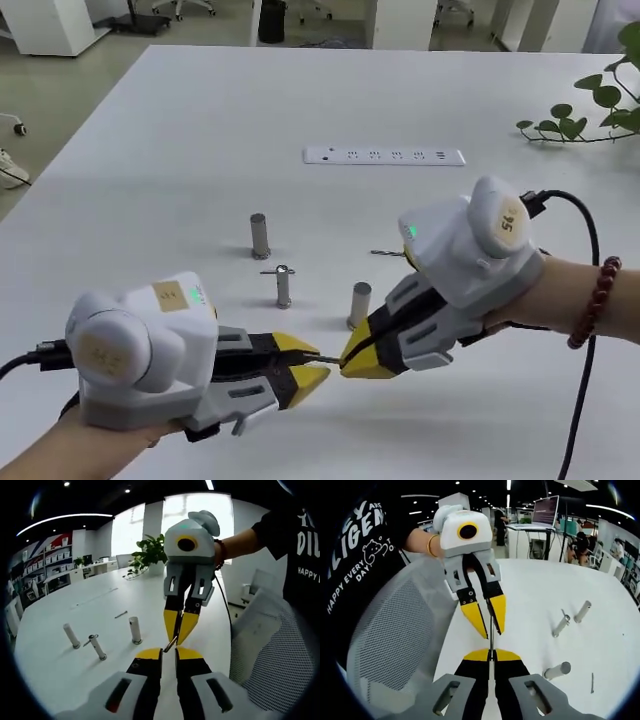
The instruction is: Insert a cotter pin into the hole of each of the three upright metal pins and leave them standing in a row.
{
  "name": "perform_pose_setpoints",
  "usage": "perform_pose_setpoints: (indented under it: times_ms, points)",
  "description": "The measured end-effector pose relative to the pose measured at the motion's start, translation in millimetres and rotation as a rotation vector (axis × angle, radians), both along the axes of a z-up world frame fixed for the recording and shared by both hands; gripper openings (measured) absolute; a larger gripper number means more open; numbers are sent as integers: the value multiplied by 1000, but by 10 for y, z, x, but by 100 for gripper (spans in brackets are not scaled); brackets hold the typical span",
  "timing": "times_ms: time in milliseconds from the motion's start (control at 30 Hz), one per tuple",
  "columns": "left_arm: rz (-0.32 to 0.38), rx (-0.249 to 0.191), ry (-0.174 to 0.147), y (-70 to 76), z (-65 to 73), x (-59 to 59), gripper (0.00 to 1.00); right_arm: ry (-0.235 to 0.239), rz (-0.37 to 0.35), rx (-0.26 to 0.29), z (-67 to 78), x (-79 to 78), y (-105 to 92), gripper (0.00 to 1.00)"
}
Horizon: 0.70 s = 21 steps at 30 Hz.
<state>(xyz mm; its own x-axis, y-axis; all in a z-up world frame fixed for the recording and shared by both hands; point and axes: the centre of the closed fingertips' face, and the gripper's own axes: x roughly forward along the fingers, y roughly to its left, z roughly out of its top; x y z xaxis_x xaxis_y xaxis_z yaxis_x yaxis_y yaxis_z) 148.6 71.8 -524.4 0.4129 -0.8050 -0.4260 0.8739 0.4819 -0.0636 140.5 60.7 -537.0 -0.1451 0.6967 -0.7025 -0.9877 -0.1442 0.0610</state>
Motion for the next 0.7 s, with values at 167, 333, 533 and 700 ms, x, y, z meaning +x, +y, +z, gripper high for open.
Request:
perform_pose_setpoints:
  times_ms: [167,333,533,700]
  points:
    - [17,-5,4,13,-4,16,11,-23,4,-27,-24,27,-57,0]
    - [39,-2,8,42,-21,31,16,-45,2,-51,-38,73,-124,0]
    - [91,0,-15,89,-9,101,19,-68,-11,-74,-43,162,-217,0]
    - [125,7,-32,117,-1,161,22,-87,-26,-90,-47,231,-301,0]
